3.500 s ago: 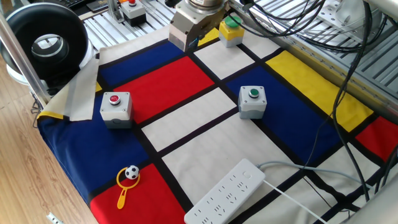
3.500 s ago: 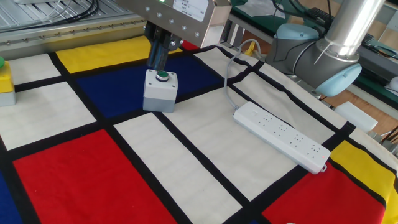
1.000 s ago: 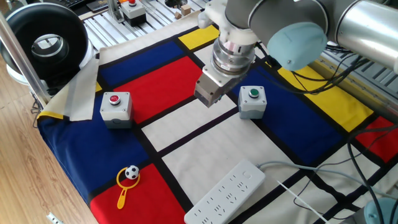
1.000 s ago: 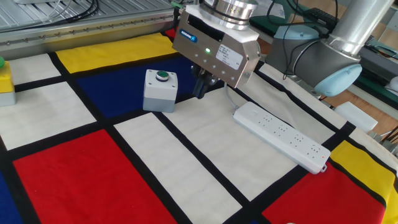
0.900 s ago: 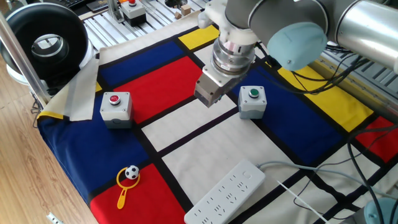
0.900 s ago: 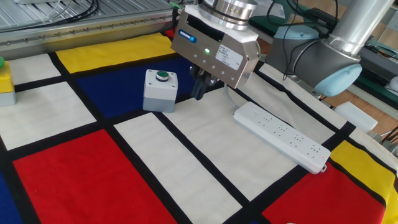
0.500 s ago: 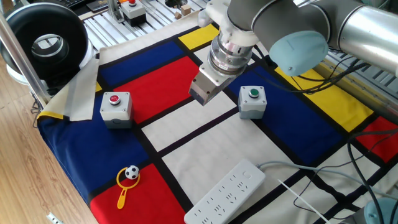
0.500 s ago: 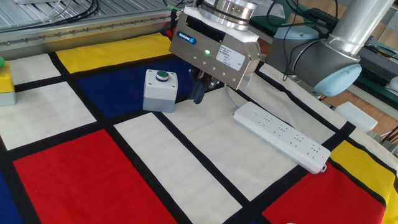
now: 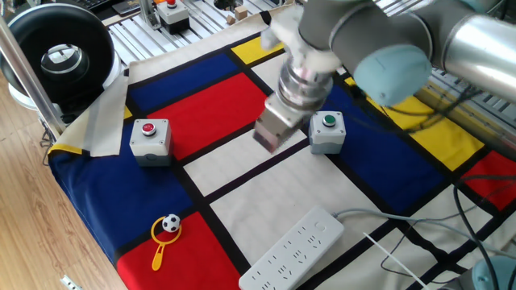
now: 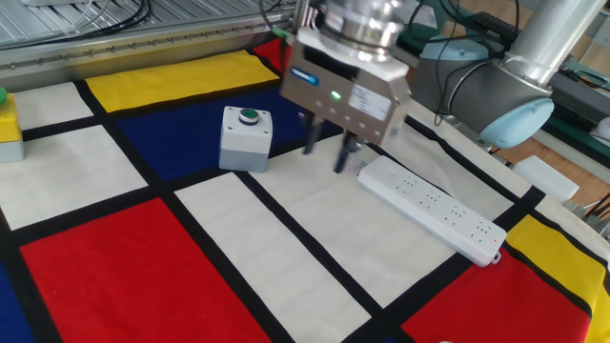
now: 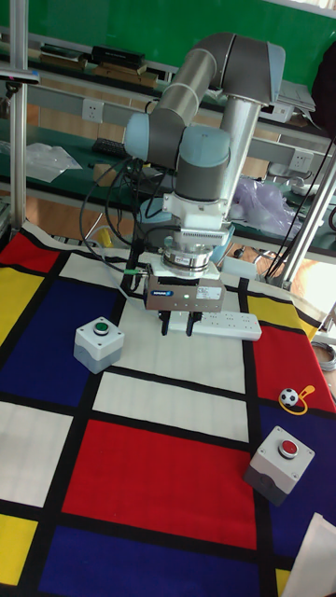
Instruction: Turn off the power strip by pressing the button
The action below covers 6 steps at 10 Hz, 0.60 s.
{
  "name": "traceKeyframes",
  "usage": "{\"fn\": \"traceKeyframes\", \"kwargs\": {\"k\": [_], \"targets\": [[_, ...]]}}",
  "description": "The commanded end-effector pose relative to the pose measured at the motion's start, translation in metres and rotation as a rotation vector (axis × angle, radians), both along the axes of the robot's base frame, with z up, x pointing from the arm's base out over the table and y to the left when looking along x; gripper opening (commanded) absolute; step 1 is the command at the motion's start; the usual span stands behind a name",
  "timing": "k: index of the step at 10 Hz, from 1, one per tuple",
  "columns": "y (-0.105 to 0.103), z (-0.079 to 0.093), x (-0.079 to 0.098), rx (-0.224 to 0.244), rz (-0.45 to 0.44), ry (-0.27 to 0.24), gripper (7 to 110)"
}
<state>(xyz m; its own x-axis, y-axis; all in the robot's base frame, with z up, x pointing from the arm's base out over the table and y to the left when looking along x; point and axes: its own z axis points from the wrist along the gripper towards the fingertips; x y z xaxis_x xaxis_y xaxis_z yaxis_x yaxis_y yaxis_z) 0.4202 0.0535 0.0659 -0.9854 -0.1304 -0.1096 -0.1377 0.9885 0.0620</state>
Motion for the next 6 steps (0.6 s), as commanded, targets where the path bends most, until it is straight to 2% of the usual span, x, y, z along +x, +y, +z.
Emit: {"fn": "traceKeyframes", "kwargs": {"k": [1, 3, 4, 5, 6], "targets": [[0.002, -0.029, -0.056, -0.010, -0.018, 0.111, 66], [-0.003, -0.033, -0.082, -0.035, -0.026, 0.170, 66], [-0.016, -0.034, -0.096, -0.085, -0.023, 0.204, 66], [-0.020, -0.038, -0.107, -0.103, -0.037, 0.221, 66], [-0.017, -0.040, -0.113, -0.084, -0.042, 0.224, 66]]}}
